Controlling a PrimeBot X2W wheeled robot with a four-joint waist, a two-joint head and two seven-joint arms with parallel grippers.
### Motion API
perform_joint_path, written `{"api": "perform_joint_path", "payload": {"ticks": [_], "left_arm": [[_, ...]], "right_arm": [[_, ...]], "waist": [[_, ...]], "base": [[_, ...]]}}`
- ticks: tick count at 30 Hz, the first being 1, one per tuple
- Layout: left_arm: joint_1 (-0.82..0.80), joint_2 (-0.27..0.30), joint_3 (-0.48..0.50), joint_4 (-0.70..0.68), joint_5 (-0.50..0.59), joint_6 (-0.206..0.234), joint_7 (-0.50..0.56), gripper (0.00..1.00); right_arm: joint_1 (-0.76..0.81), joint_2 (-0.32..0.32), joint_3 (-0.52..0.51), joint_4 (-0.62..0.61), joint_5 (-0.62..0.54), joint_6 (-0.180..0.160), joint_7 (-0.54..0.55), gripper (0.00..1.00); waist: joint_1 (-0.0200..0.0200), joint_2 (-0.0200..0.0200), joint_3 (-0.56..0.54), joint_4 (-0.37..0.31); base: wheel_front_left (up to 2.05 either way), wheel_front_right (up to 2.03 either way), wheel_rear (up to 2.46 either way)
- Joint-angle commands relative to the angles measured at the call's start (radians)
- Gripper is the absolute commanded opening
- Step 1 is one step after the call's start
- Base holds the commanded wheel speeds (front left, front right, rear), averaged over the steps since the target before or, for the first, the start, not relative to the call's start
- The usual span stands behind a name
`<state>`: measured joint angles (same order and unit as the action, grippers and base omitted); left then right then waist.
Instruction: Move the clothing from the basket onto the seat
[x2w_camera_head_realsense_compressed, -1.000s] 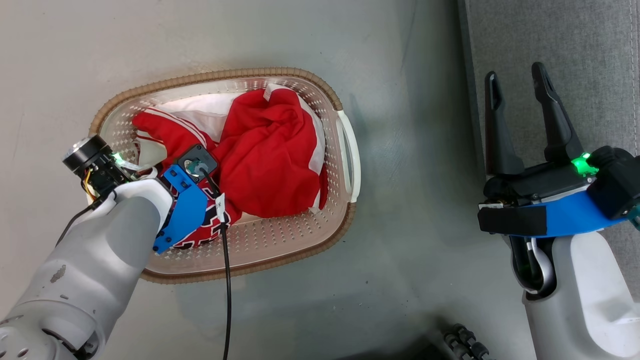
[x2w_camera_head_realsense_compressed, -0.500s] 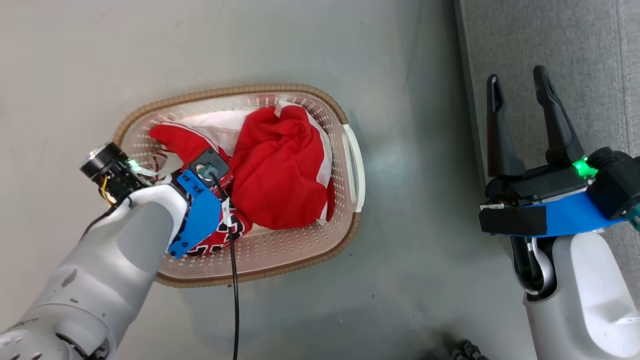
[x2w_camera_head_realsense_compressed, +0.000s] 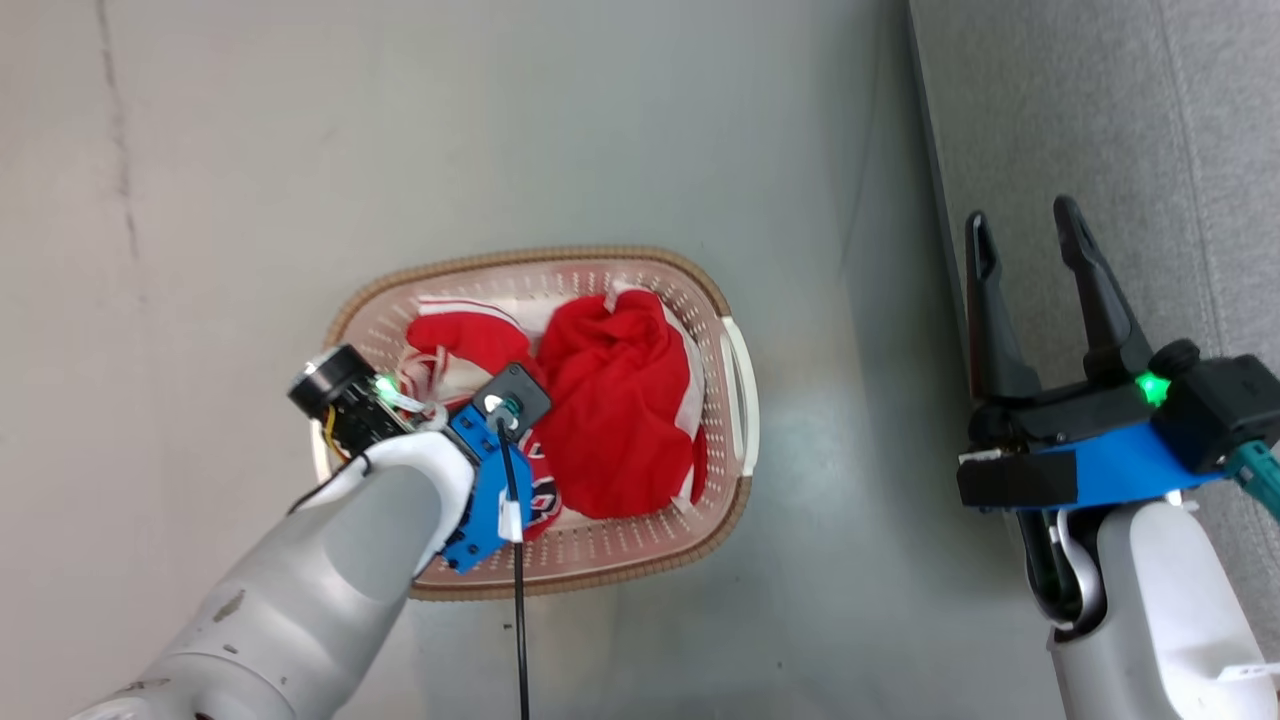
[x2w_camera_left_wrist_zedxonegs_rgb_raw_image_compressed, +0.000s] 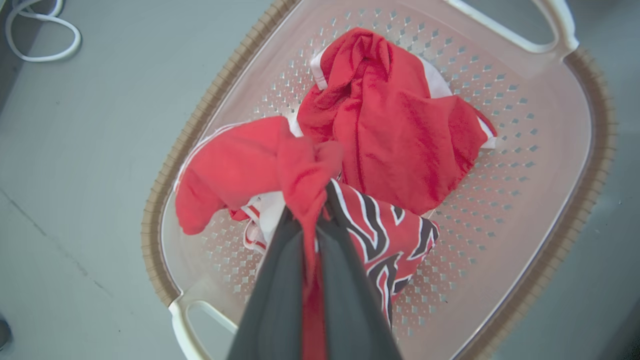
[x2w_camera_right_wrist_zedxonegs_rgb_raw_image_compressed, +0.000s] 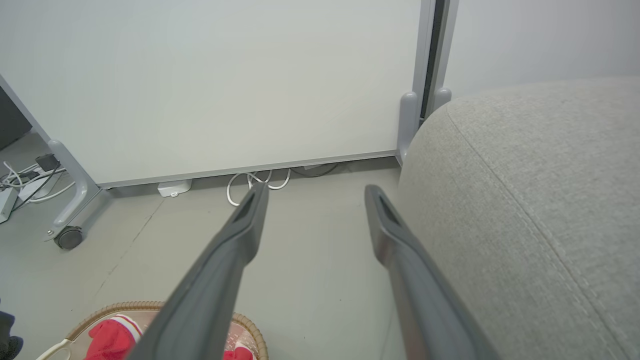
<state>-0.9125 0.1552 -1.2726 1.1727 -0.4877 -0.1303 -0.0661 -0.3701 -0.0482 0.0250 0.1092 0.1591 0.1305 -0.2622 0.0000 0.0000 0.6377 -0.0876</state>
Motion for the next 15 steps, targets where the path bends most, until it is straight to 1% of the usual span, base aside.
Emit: {"api": "perform_joint_path", "payload": {"ticks": [1, 15], "left_arm": [[0.005, -0.007, -0.001, -0.008, -0.010, 0.000, -0.015, 0.00], [0.048, -0.060, -0.008, -0.049, -0.113, 0.000, -0.152, 0.00]], "right_arm": [[0.014, -0.004, 0.000, 0.001, -0.008, 0.000, -0.004, 1.00], [0.106, -0.004, -0.028, 0.033, -0.022, 0.000, -0.004, 1.00]], "waist": [[0.0000, 0.0000, -0.038, 0.018], [0.0000, 0.0000, -0.229, 0.071]], "base": [[0.00, 0.00, 0.00], [0.00, 0.00, 0.00]]}}
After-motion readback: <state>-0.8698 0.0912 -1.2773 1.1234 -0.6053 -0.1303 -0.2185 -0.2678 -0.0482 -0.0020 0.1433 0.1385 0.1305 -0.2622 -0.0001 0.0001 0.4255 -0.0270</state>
